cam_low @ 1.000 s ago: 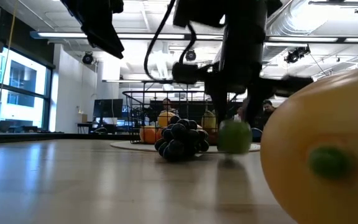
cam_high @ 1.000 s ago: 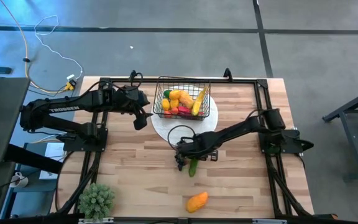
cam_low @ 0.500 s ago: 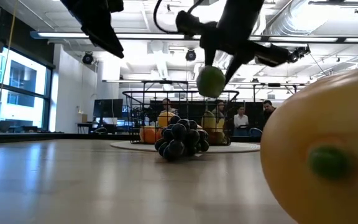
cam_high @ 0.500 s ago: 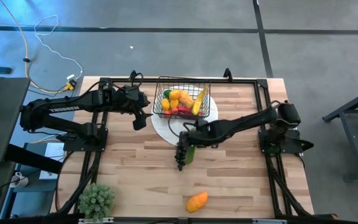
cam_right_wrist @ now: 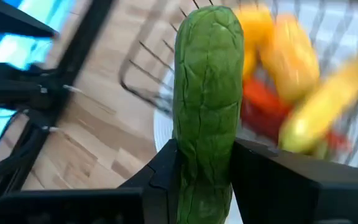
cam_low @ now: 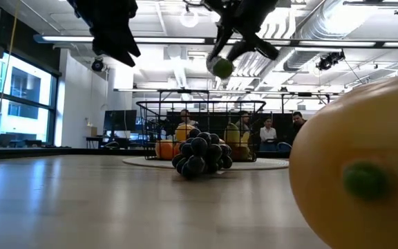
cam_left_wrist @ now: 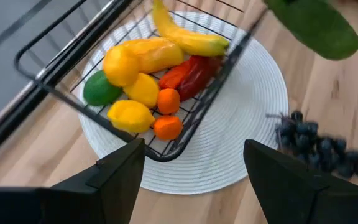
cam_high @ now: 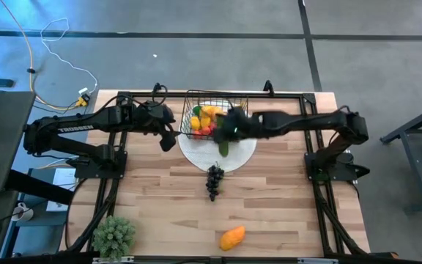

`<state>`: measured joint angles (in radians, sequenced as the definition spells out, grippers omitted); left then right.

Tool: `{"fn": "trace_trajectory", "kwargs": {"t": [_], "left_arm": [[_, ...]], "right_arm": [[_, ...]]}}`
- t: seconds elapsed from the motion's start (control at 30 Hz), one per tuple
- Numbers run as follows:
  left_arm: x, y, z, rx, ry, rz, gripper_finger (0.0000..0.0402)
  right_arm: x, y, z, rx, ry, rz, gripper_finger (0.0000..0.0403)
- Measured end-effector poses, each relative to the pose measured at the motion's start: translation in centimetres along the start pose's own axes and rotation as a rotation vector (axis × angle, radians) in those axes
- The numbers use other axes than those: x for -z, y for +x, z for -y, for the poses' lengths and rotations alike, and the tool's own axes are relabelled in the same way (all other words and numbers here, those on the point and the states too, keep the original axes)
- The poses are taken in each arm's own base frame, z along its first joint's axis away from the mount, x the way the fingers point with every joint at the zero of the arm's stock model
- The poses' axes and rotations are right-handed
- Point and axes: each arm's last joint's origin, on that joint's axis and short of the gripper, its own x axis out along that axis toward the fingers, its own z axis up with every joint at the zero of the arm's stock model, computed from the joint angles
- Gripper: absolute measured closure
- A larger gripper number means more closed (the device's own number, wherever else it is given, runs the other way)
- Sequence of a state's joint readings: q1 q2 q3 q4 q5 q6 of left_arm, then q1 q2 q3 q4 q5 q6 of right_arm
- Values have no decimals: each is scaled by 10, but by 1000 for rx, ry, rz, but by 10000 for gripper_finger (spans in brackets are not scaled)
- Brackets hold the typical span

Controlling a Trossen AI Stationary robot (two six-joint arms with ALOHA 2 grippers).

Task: Build produce basket
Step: Put the green cucumber into the black wire basket

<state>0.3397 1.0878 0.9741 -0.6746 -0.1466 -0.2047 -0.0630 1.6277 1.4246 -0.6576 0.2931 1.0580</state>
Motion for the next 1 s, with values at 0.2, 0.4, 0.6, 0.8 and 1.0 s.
{"fn": "trace_trajectory", "kwargs": {"t": [0.2, 0.4, 0.6, 0.8, 1.0], "left_arm": [[-3, 0, 0, -23, -169, 35, 138], [-4, 0, -1, -40, -330, 58, 138], [-4, 0, -1, -34, -502, 63, 138], [-4, 0, 0, -27, -590, 64, 138], [-4, 0, 1, -25, -597, 64, 138]], "right_arm": [[-45, -8, 15, -83, -252, 78, 321], [-71, -3, 35, -118, -479, 53, 321], [-87, 5, 52, -143, -674, 10, 321], [-89, 20, 58, -178, -839, -35, 320], [-81, 39, 59, -221, -966, -111, 320]]}}
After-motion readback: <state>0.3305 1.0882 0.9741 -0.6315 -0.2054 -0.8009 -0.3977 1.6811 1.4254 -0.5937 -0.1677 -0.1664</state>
